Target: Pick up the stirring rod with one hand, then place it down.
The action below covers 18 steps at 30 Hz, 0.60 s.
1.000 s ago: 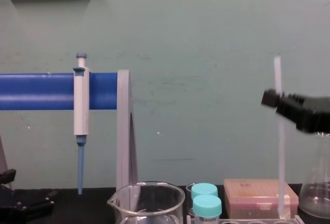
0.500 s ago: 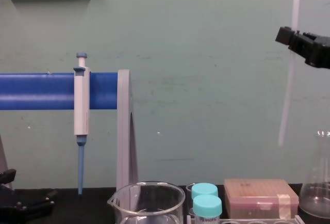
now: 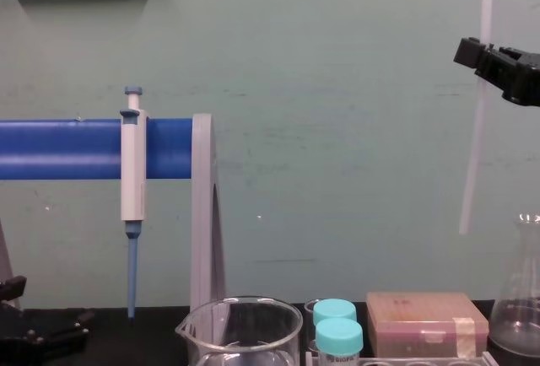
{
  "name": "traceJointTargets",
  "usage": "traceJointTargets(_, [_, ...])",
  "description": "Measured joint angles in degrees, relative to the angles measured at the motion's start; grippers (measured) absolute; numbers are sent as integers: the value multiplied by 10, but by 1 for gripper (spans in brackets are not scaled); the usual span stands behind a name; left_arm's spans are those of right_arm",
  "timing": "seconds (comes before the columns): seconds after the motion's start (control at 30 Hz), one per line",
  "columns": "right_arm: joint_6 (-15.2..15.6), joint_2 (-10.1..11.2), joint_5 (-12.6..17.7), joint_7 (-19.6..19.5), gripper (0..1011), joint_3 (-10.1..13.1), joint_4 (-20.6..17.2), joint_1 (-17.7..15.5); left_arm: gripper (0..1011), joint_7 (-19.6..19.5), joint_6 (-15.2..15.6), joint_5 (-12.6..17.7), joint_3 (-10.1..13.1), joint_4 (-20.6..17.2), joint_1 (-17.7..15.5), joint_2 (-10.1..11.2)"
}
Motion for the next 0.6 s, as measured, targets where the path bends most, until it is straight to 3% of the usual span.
traceJointTargets(0.6, [5,2,-4,-1,67,0,-10,-8,1000,0,0,0,0,0,0,0])
